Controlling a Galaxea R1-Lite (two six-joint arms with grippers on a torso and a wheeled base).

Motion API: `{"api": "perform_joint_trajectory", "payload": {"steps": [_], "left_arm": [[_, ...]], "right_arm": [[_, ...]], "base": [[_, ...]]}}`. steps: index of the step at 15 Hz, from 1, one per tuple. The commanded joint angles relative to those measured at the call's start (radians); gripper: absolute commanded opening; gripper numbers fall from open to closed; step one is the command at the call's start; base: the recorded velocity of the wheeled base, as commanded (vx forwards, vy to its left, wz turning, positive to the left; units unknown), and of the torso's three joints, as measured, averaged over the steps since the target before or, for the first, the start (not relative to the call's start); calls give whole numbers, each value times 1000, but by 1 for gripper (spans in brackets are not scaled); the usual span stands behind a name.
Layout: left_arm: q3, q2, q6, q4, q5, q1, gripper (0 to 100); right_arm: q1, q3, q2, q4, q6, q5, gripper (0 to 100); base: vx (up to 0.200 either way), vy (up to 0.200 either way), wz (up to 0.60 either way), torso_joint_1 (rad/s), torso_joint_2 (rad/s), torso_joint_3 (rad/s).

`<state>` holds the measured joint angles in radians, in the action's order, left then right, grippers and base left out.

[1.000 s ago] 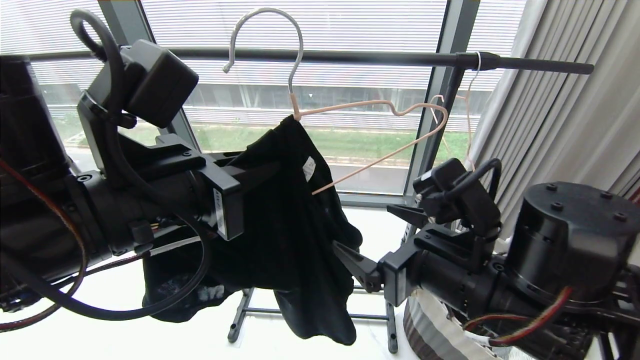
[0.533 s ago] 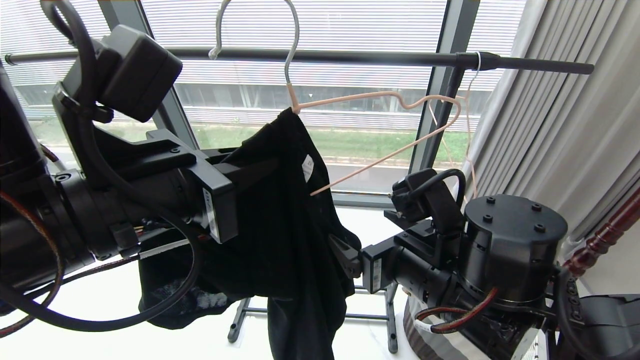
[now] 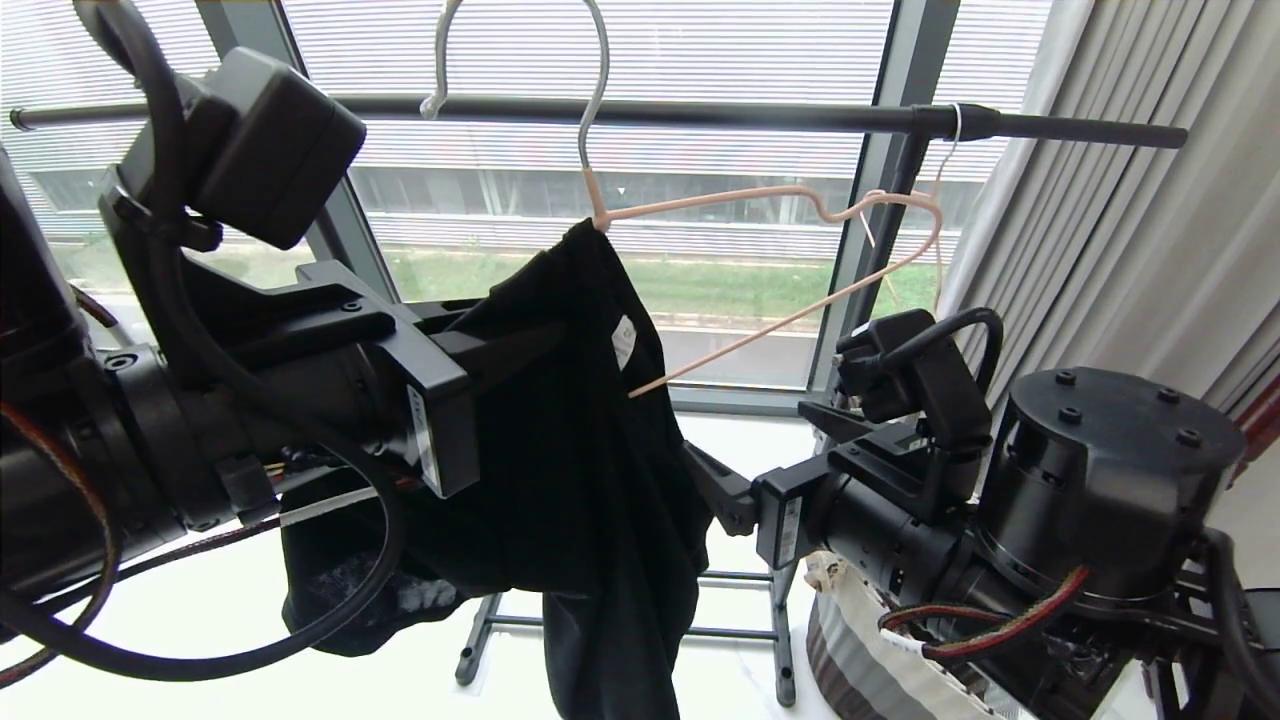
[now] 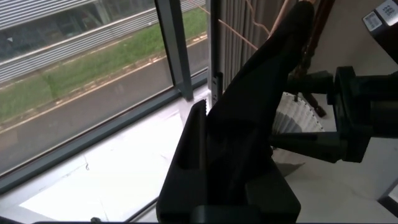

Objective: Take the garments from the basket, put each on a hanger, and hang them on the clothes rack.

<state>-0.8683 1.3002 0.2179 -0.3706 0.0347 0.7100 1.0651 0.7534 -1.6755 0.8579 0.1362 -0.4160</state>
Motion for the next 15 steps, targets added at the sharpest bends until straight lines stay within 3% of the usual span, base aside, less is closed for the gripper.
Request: {"api": "perform_joint_trajectory", "payload": {"steps": [1,7,12,15], "left_arm": [[-1,-9,0,-1,-1,40,0],[-3,-36,1,25,-2,51,0],[0,-36,0,25,-4,49,0],[28,-44,0,25,-25,45,0]], "right_arm": [[-4,-2,-21,-2,0,-3,100],[-42,-11,-92,0,16,-6,100],[-70,-111,-87,0,14,-96,100],[-155,-123,-49,0,8,-162,100]], "base": [[0,0,0,0,0,0],[0,0,0,0,0,0],[0,0,0,0,0,0],[0,0,0,0,0,0]]}}
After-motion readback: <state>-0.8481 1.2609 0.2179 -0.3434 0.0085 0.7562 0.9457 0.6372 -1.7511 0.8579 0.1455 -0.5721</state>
